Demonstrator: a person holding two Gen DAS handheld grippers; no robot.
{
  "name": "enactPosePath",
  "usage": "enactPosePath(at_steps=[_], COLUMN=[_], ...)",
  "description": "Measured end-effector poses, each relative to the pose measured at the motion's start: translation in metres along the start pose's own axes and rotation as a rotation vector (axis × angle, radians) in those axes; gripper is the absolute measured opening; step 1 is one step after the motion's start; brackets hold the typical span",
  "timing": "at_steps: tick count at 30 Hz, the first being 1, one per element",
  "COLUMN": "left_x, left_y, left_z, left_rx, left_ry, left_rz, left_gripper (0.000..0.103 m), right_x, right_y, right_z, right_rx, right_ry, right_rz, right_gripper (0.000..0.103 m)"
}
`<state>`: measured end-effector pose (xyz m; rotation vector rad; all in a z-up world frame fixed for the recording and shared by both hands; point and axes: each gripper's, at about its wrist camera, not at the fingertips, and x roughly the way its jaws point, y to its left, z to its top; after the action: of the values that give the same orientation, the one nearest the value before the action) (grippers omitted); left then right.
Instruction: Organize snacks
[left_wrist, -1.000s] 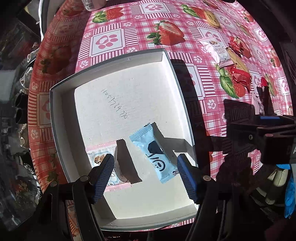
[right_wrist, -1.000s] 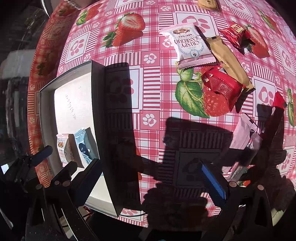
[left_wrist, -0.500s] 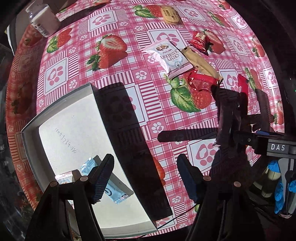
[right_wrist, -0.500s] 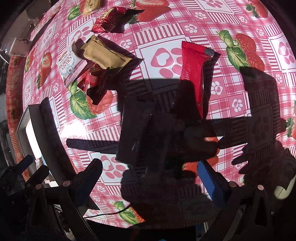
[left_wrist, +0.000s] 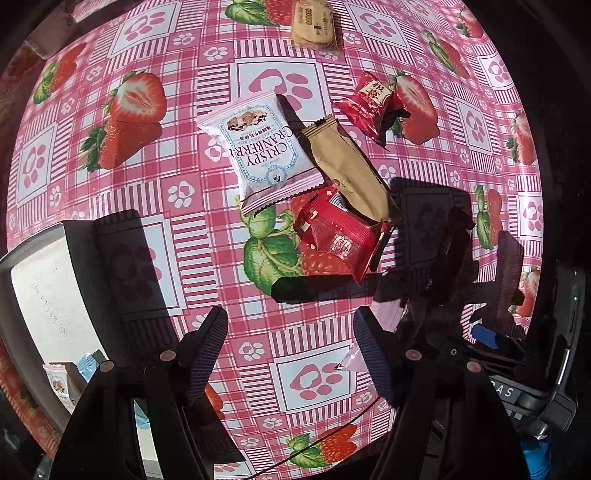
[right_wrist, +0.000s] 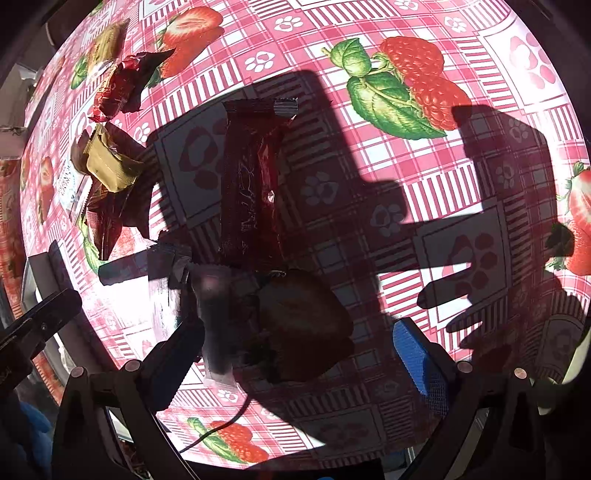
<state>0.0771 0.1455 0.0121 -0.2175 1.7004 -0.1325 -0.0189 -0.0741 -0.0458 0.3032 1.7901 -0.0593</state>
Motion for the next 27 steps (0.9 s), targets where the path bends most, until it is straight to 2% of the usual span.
enactPosePath(at_steps=[1, 4, 10, 13, 17, 18, 19, 20, 21, 23, 24, 25, 27], left_x=[0.004, 0.008, 0.028, 0.038, 0.044, 0.045, 0.046, 0.045, 0.045, 0.041, 0.042, 0.041, 0.044], left_y=[-0.009, -0.005, 0.003, -0.005, -0.027, -0.031, -0.037, -0.040, -0.043, -0.045, -0.047, -0.047, -0.049], left_z=[0.019, 0.048, 0.075, 0.079, 0.076, 0.075, 0.068, 0.064, 0.056, 0.048, 0.045, 0.037, 0.025], left_rx=[-0.033, -0.109, -0.240, -0.237, -0.185, -0.165, -0.140, -0.118, -0.087, -0.023, 0.005, 0.034, 0.080], left_ry=[0.005, 0.014, 0.049, 0.054, 0.027, 0.021, 0.018, 0.008, -0.006, -0.030, -0.038, -0.043, -0.044], left_rz=[-0.022, -0.061, -0.098, -0.048, 0.018, 0.043, 0.071, 0.096, 0.118, 0.156, 0.170, 0.177, 0.196], left_gripper=[0.074, 0.074, 0.074, 0.075, 0.075, 0.075, 0.072, 0.064, 0.059, 0.035, 0.033, 0.033, 0.032], right_x=[-0.001, -0.003, -0.013, -0.016, -0.012, -0.012, -0.012, -0.011, -0.012, -0.013, -0.014, -0.016, -0.016], right_y=[-0.002, -0.005, -0.001, 0.001, 0.026, 0.032, 0.036, 0.046, 0.047, 0.049, 0.052, 0.050, 0.046], right_z=[0.004, 0.017, 0.065, 0.081, 0.098, 0.097, 0.098, 0.097, 0.096, 0.090, 0.084, 0.081, 0.077], right_rx=[0.002, 0.000, 0.012, 0.008, -0.046, -0.063, -0.079, -0.094, -0.107, -0.134, -0.149, -0.165, -0.194], right_ry=[-0.004, -0.016, -0.027, -0.044, -0.062, -0.066, -0.069, -0.074, -0.082, -0.108, -0.115, -0.118, -0.114], right_rz=[0.003, 0.010, 0.025, 0.031, 0.004, -0.012, -0.034, -0.079, -0.103, -0.115, -0.119, -0.121, -0.118], right_gripper=[0.103, 0.103, 0.103, 0.103, 0.100, 0.094, 0.082, 0.074, 0.070, 0.050, 0.045, 0.036, 0.031])
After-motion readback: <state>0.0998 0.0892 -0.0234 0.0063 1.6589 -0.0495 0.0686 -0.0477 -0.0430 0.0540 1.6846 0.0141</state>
